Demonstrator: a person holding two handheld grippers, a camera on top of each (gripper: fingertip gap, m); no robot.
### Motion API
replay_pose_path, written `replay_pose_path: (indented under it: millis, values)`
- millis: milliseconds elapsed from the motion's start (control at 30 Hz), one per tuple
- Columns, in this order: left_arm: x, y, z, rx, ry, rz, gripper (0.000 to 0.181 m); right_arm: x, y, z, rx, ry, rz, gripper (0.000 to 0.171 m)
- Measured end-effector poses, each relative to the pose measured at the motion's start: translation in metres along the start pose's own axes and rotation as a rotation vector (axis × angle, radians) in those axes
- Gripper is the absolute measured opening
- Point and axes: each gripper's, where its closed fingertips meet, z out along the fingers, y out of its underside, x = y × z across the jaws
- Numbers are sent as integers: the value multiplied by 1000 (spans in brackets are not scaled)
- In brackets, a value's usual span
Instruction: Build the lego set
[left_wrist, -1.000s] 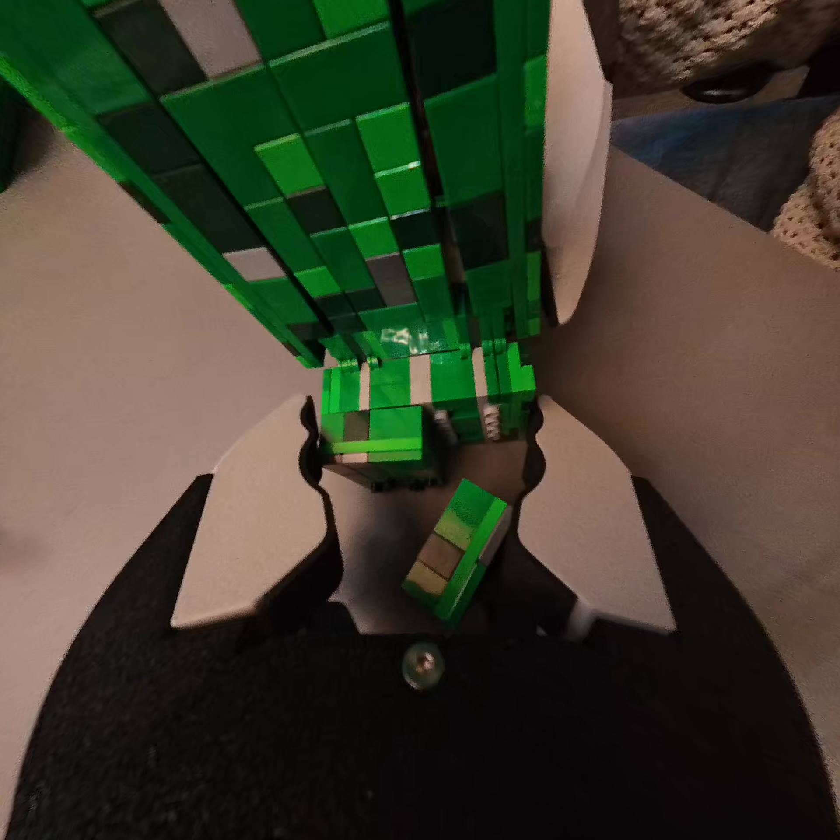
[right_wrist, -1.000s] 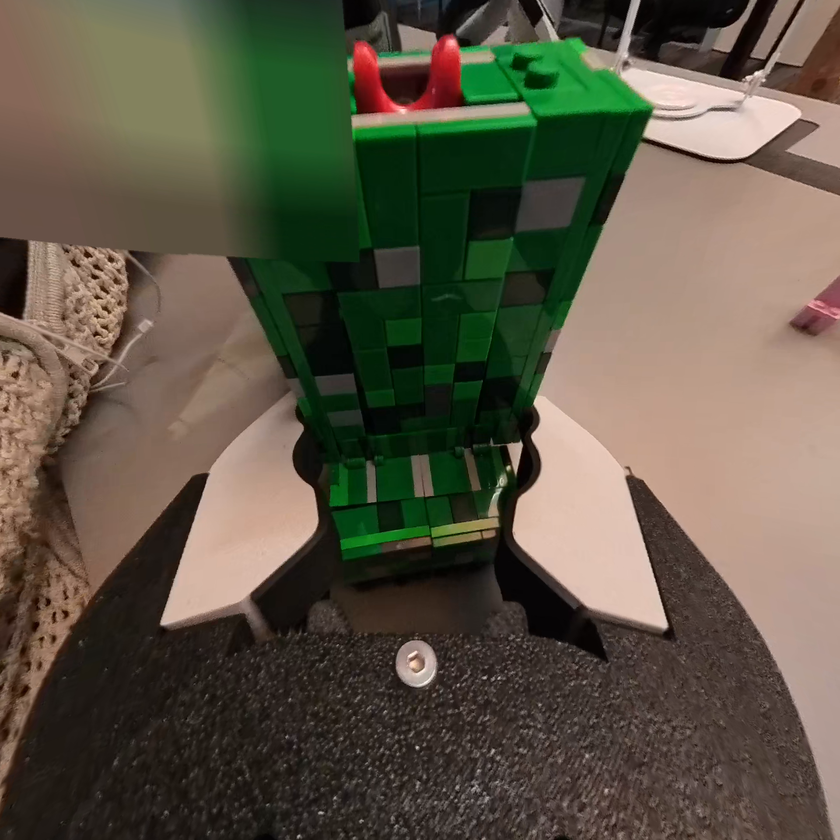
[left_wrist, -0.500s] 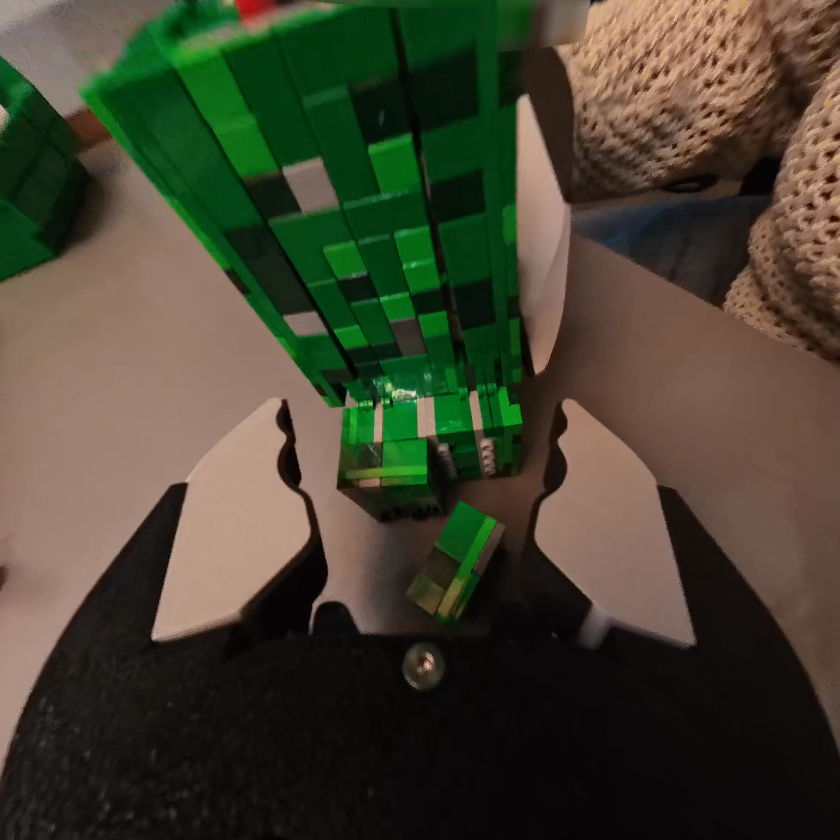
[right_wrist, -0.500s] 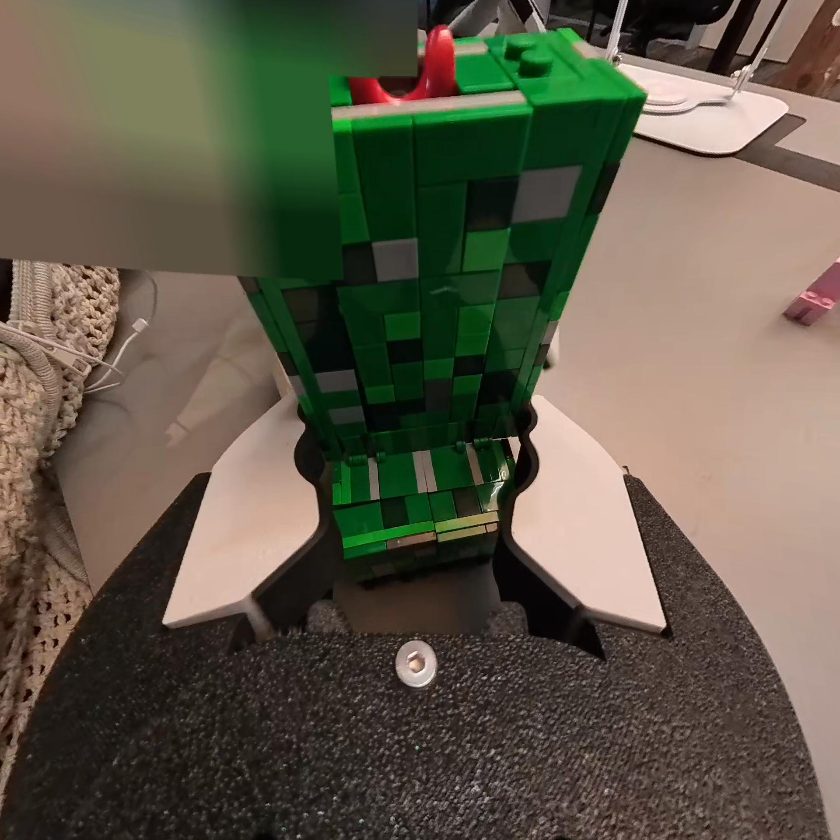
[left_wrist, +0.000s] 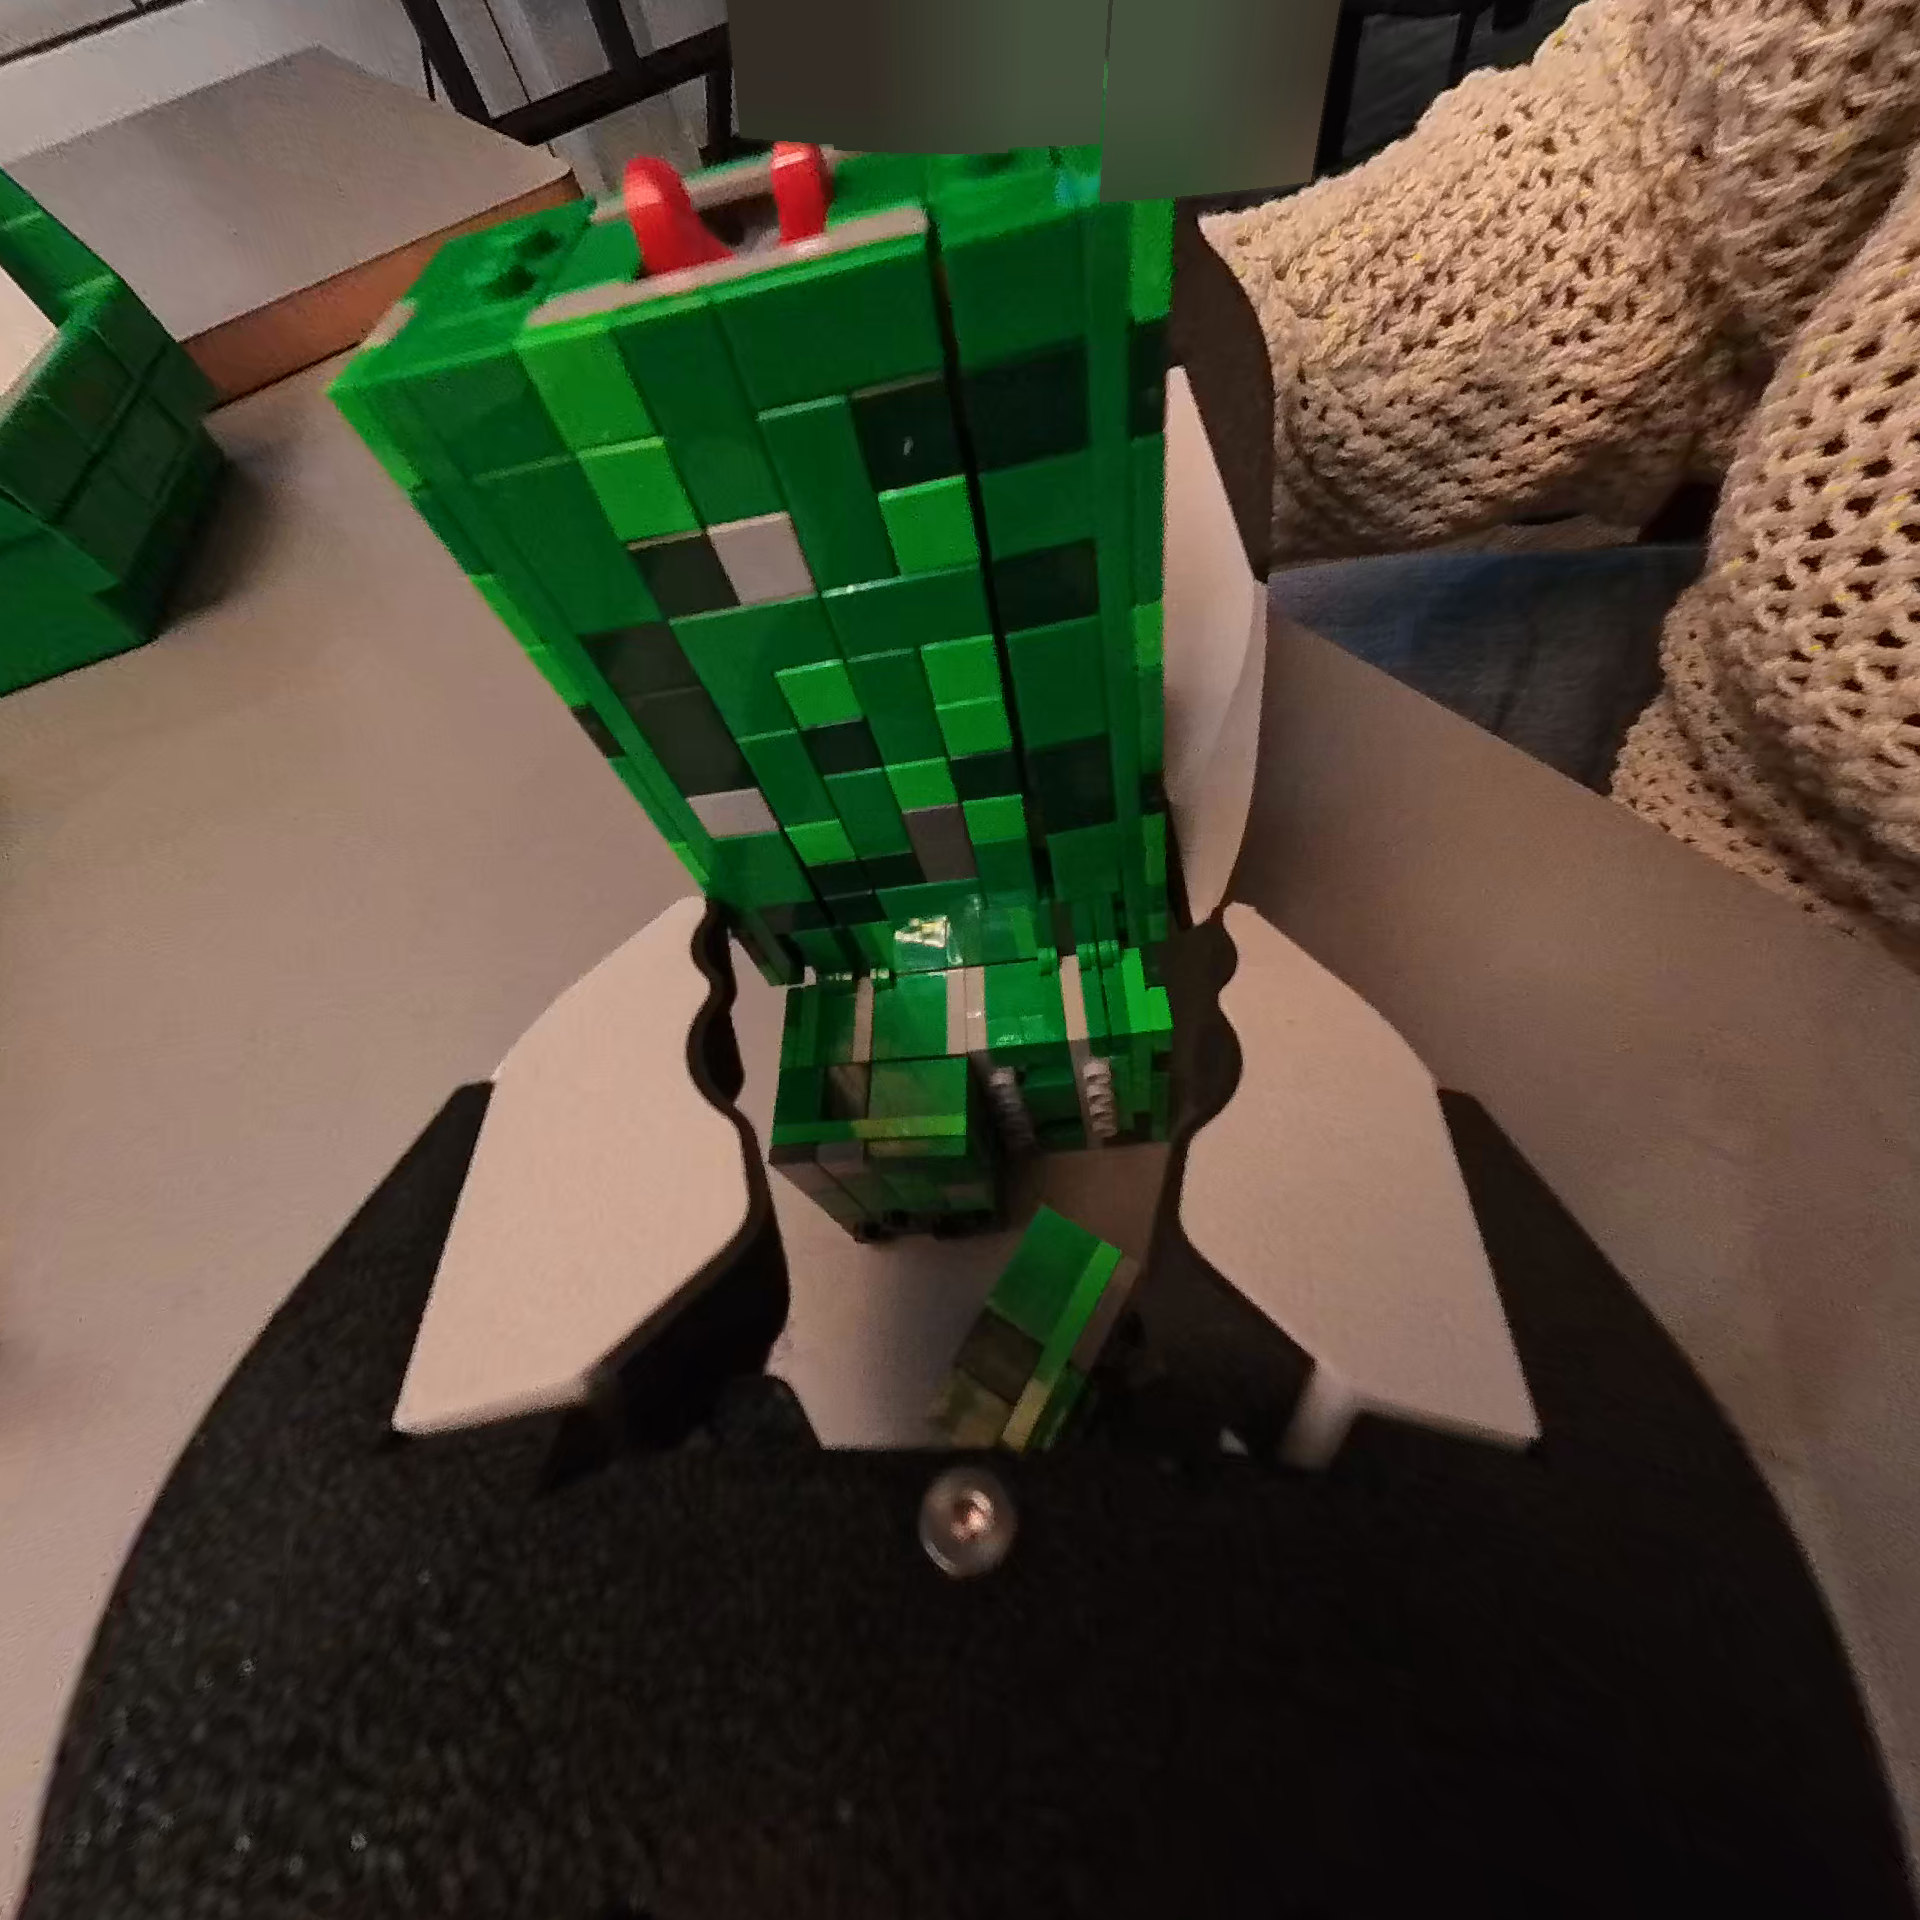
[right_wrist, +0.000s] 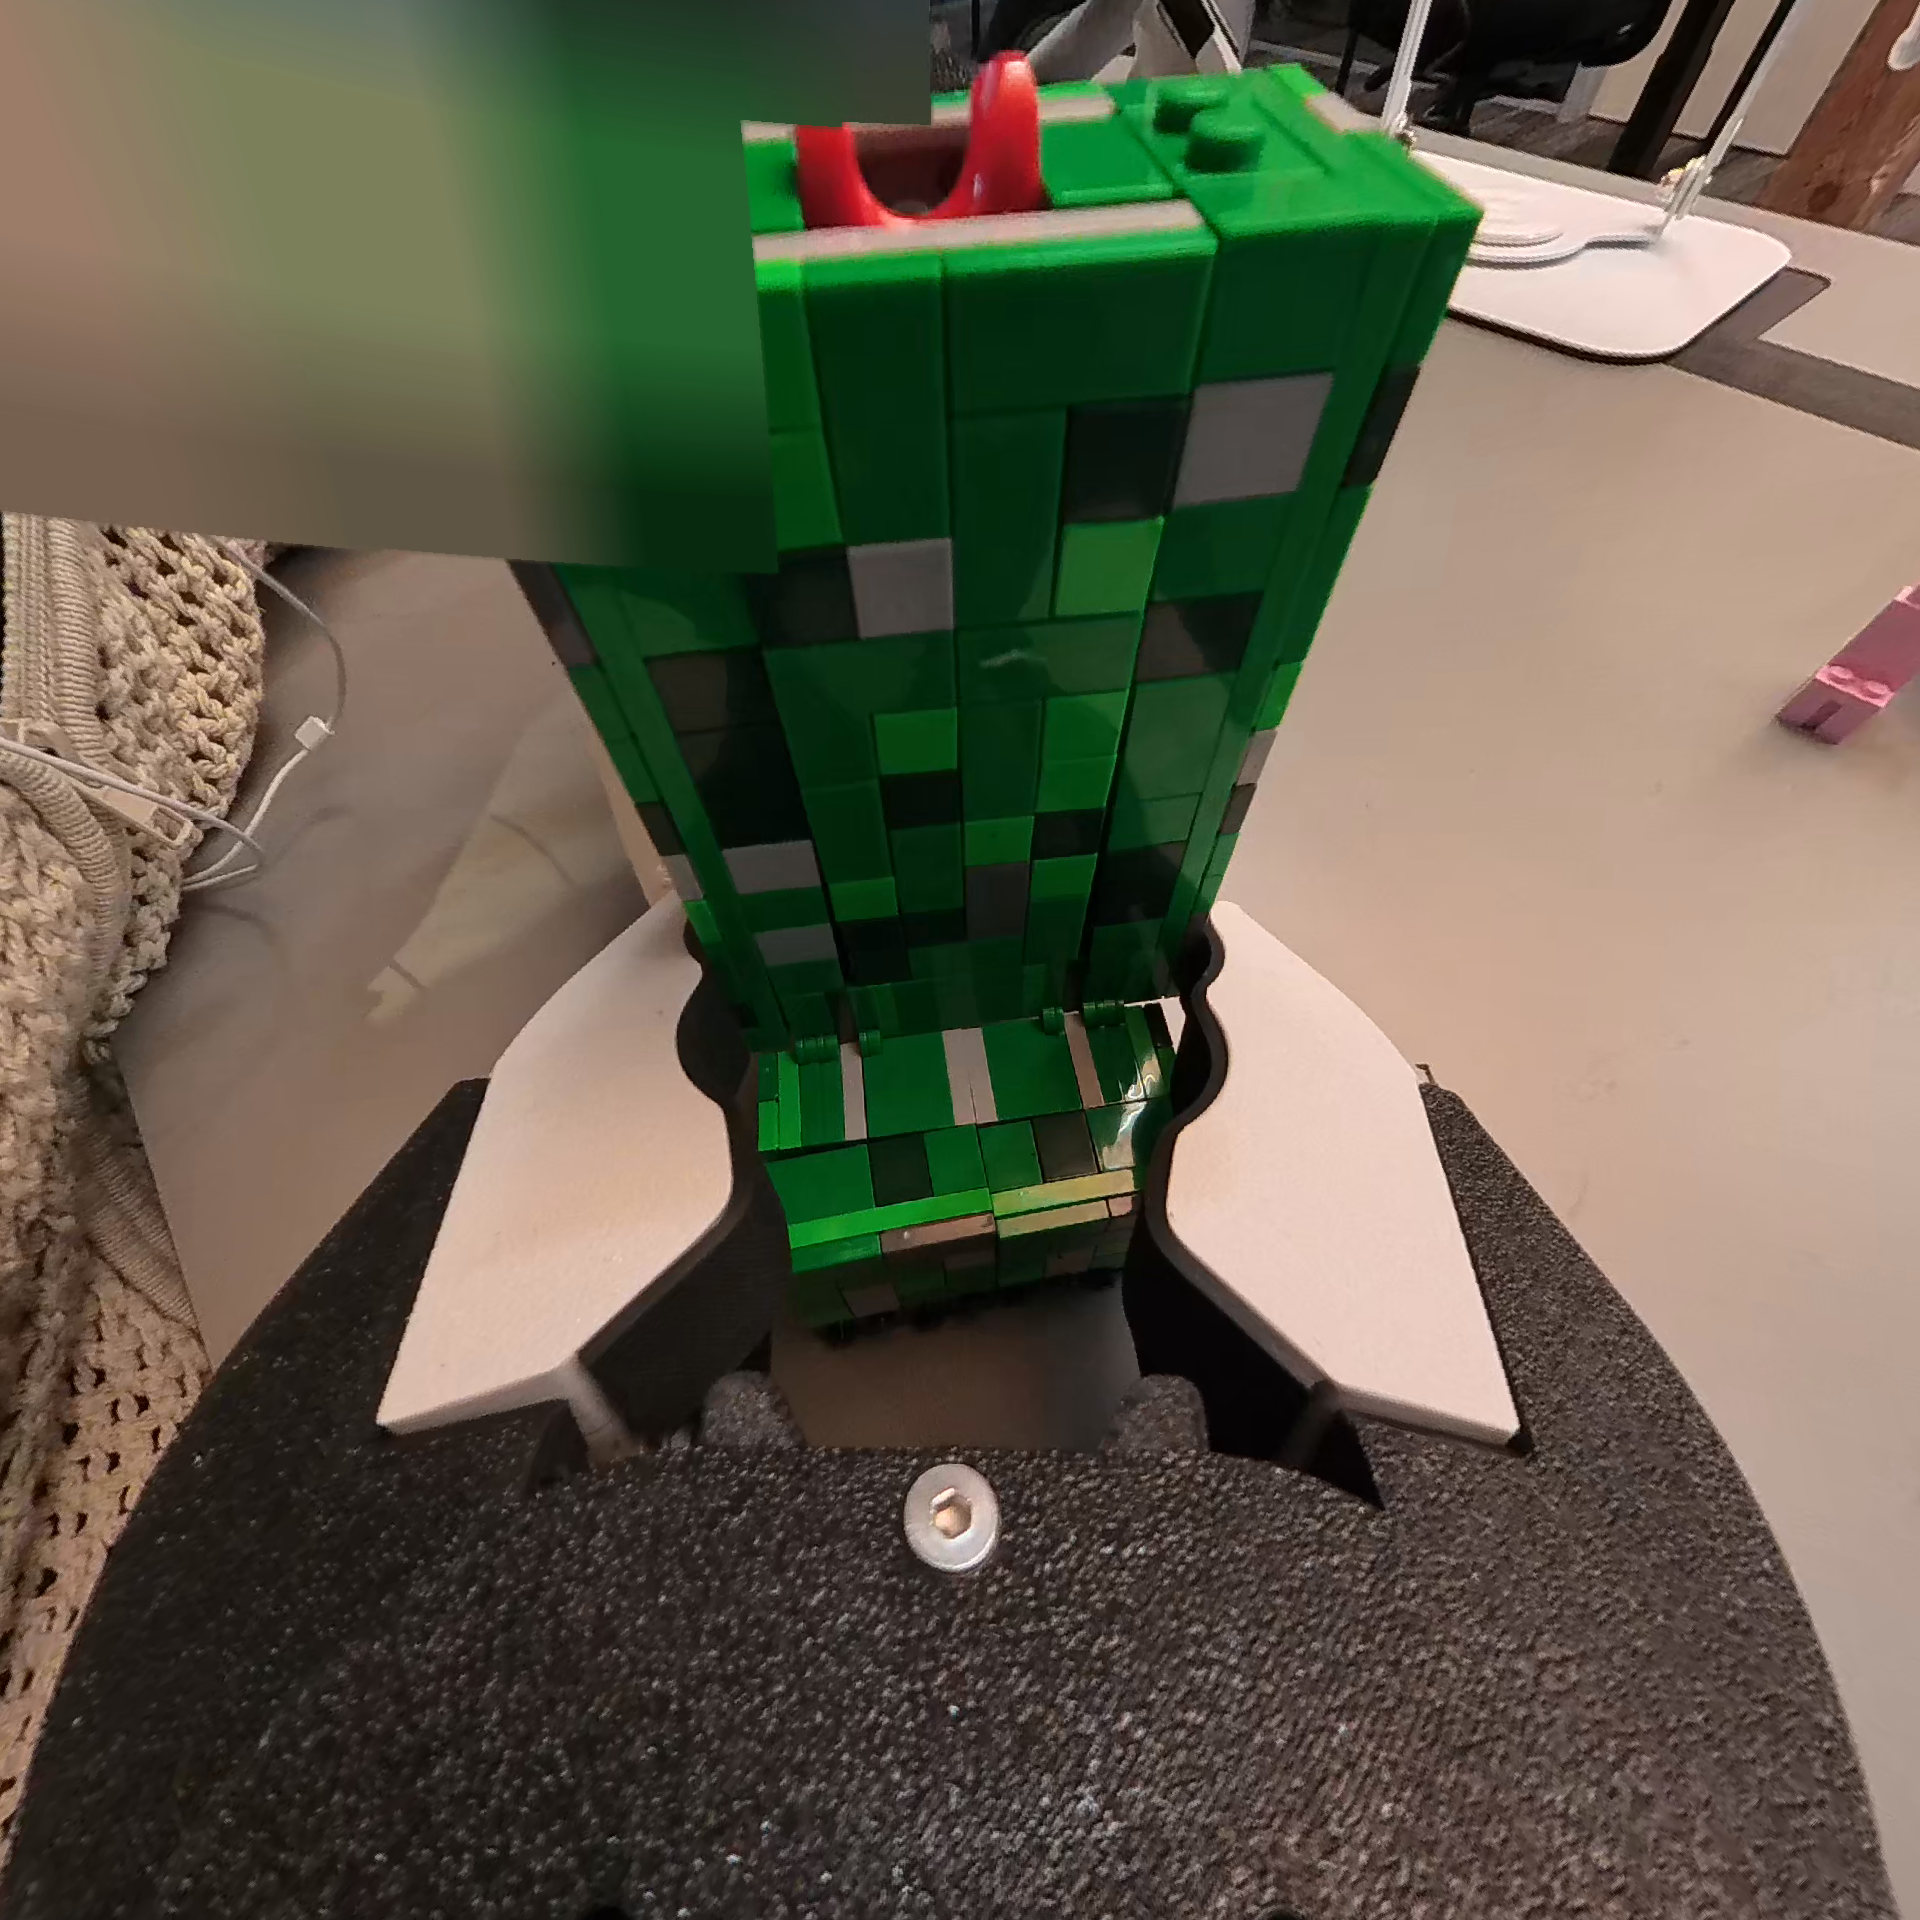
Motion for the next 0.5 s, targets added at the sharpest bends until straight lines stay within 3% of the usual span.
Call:
replay_pose_path:
  millis: [500]
  values:
    - [-1,2,2,1,5,-20,80,-1,0,-1,0,-4,-10,81]
